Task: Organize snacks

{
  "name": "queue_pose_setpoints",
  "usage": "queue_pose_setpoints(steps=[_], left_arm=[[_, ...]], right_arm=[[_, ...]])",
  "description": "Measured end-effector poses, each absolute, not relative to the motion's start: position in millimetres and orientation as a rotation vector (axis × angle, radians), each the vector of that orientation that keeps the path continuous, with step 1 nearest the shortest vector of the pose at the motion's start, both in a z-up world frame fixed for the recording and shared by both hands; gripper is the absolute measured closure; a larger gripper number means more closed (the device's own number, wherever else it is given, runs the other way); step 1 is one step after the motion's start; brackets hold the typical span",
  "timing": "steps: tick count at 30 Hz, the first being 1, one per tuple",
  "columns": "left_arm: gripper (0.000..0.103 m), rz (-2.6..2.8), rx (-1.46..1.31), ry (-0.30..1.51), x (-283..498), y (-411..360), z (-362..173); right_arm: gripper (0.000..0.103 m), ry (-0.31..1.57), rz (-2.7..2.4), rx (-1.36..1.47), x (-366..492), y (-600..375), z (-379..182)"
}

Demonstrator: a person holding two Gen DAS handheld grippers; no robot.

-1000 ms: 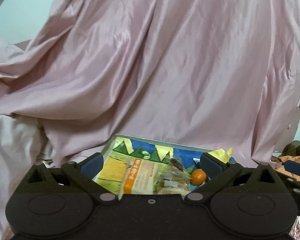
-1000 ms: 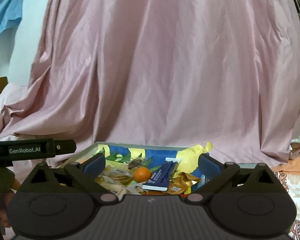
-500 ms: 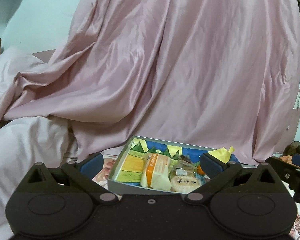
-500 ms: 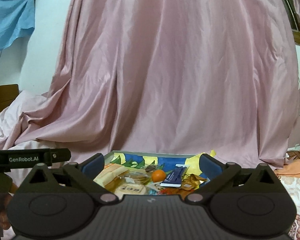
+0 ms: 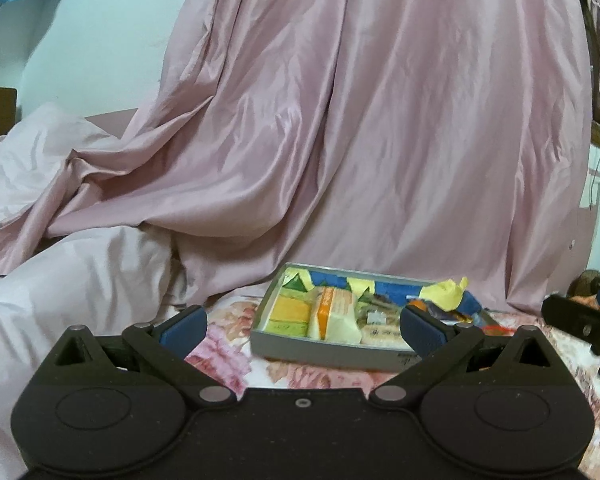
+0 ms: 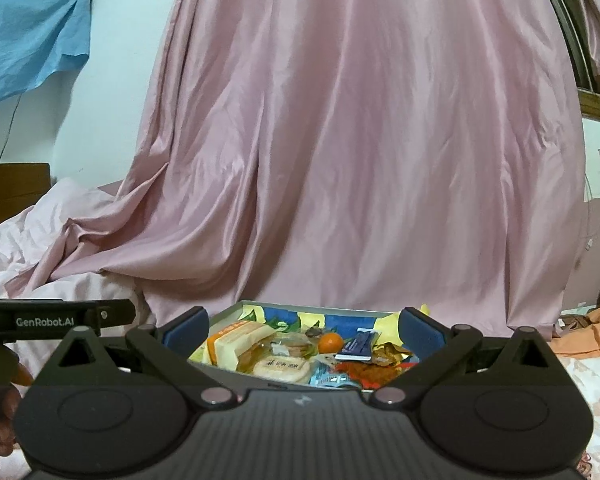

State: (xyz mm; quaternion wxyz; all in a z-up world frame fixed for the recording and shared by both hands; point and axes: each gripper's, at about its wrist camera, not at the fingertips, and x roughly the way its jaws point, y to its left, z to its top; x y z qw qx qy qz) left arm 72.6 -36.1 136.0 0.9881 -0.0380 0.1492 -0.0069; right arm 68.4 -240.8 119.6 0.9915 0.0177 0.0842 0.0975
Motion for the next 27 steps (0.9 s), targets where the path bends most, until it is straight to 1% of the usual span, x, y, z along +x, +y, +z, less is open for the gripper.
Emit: queue_pose_setpoints(steps=[16, 27], left_arm=[[0.001, 0.000, -0.069, 0.286, 13.7, -11.5, 117.3], [0.001, -0.027, -0.042, 0.319, -10.7, -2.0, 96.2]], right_arm=[[0.000, 0.221, 0.209, 0.039, 29.1, -231.0, 108.4], [0.000, 0.254, 0.184, -0.012, 7.5, -211.9, 93.7]])
